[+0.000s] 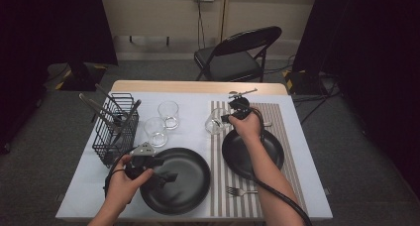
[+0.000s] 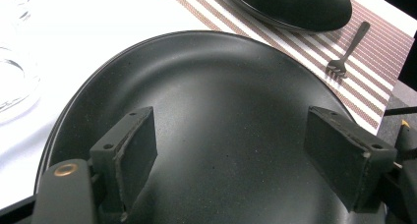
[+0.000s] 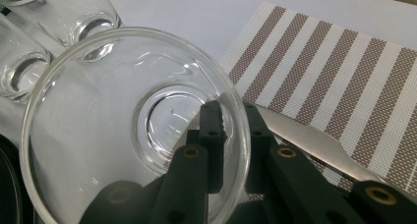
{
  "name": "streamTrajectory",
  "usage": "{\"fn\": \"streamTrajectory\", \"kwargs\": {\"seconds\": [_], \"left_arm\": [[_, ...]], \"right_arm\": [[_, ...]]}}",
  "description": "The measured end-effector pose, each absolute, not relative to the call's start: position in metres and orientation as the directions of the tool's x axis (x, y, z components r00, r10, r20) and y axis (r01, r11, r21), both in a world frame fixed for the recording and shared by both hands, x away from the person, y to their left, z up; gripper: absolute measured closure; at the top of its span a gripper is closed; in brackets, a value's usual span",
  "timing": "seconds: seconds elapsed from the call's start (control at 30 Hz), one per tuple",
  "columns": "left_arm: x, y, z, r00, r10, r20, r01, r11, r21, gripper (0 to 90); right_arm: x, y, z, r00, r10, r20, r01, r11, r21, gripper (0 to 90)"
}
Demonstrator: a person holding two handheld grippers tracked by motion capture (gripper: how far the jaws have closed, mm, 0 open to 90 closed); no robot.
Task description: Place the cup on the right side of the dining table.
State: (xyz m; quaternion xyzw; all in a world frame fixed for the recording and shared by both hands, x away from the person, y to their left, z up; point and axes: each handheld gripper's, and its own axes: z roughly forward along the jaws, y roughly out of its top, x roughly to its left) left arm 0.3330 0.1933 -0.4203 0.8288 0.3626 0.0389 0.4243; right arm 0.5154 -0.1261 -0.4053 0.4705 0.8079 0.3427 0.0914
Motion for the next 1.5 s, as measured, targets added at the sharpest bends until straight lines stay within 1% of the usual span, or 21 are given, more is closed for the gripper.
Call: {"fn": "streamTrajectory", "kwargs": {"seconds": [0.73,1.5], "left_arm": [[0.333,0.194,-0.42,0.733,0.636,-0.242,0.568,-0.376,0.732,20.2],[0.333,0.194,-0.421,0.734,0.634,-0.243,0.568,-0.377,0.732,20.3]], "right_arm": [[0.516,-0.135,-0.415,-0.513,0.841,0.171,0.713,0.306,0.631,83.4],[0.517,-0.139,-0.419,-0.504,0.85,0.157,0.719,0.311,0.622,83.4]]}}
